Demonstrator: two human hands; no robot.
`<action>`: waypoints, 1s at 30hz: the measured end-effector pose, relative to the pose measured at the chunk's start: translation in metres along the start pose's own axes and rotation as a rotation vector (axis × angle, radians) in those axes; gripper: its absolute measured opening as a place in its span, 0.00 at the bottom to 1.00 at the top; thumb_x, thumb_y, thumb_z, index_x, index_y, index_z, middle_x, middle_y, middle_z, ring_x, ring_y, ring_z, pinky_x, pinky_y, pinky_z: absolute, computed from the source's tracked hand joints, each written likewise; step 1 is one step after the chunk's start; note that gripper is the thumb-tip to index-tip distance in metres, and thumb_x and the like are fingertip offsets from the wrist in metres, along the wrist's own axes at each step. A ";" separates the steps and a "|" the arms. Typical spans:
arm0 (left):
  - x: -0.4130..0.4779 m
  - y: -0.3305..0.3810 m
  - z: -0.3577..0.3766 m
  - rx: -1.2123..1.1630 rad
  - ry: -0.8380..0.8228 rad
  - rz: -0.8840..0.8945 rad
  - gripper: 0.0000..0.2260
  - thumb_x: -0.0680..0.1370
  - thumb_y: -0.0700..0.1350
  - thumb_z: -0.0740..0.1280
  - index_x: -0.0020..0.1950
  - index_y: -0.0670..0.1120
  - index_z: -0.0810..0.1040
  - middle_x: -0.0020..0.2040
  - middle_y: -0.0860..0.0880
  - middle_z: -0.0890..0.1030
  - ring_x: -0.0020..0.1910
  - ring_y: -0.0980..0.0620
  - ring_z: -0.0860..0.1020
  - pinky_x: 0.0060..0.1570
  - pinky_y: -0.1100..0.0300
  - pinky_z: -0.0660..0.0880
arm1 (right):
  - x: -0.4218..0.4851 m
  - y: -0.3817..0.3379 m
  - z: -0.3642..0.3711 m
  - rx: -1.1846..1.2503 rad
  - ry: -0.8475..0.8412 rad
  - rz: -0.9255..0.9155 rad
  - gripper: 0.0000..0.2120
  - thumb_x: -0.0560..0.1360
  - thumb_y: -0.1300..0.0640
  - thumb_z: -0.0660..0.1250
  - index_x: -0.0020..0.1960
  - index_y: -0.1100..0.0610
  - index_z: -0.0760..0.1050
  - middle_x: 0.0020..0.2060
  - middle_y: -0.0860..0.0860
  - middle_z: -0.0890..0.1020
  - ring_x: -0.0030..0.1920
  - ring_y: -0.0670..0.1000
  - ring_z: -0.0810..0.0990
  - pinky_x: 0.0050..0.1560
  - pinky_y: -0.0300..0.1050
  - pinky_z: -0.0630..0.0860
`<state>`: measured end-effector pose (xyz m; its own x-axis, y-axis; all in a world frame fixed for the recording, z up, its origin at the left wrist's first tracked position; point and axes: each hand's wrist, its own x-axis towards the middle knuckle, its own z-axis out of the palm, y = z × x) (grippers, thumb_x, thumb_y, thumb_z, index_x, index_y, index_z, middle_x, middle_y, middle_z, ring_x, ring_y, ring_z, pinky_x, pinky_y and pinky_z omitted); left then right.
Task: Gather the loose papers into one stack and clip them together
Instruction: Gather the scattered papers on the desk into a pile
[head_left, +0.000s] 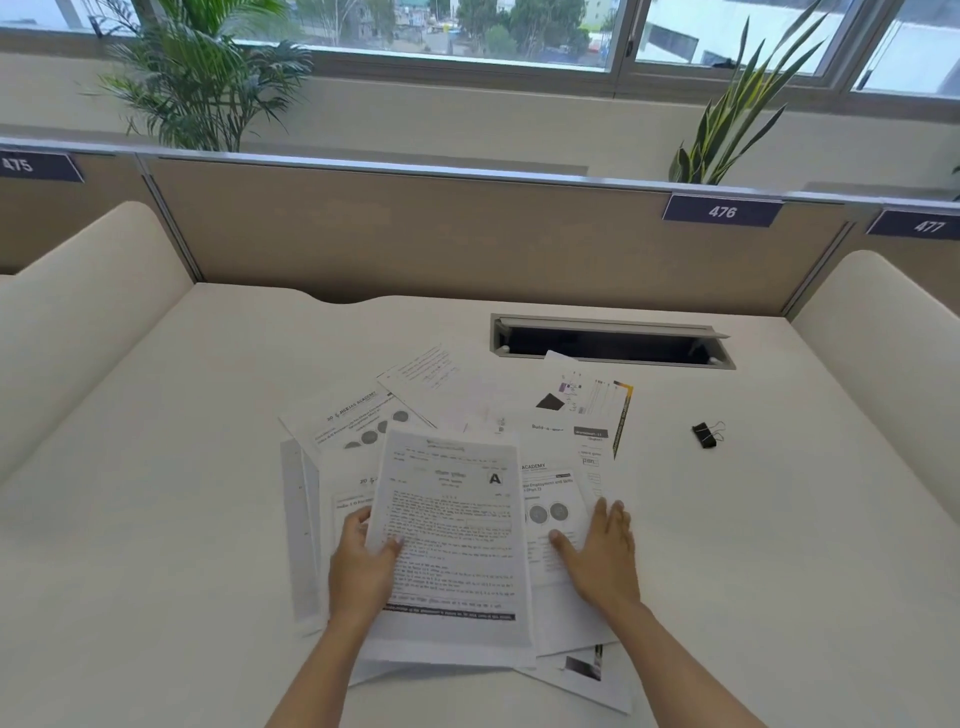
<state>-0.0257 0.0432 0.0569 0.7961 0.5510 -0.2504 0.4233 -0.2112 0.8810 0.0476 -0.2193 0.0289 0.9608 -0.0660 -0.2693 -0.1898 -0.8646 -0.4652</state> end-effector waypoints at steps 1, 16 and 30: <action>-0.002 0.000 0.005 0.023 -0.035 -0.013 0.20 0.76 0.41 0.69 0.66 0.48 0.68 0.54 0.47 0.80 0.46 0.48 0.78 0.46 0.55 0.75 | 0.000 0.000 0.000 0.042 -0.002 -0.013 0.43 0.77 0.39 0.58 0.77 0.61 0.39 0.77 0.59 0.41 0.77 0.56 0.40 0.76 0.49 0.41; -0.009 0.018 0.057 0.555 -0.313 0.018 0.45 0.70 0.60 0.70 0.75 0.45 0.48 0.74 0.42 0.53 0.70 0.39 0.59 0.66 0.46 0.62 | -0.011 0.005 0.006 0.108 -0.013 0.011 0.53 0.70 0.35 0.65 0.77 0.61 0.38 0.77 0.56 0.41 0.77 0.54 0.40 0.76 0.49 0.42; -0.006 0.024 0.061 0.096 -0.339 -0.017 0.19 0.76 0.43 0.67 0.66 0.46 0.66 0.61 0.46 0.78 0.59 0.45 0.77 0.60 0.50 0.74 | -0.026 -0.013 0.001 0.412 -0.034 -0.098 0.39 0.74 0.49 0.68 0.77 0.53 0.49 0.75 0.51 0.57 0.75 0.50 0.56 0.74 0.49 0.56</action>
<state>0.0060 -0.0143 0.0553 0.8803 0.2589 -0.3976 0.4633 -0.2883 0.8380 0.0247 -0.2059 0.0409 0.9725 0.0285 -0.2313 -0.1696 -0.5942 -0.7863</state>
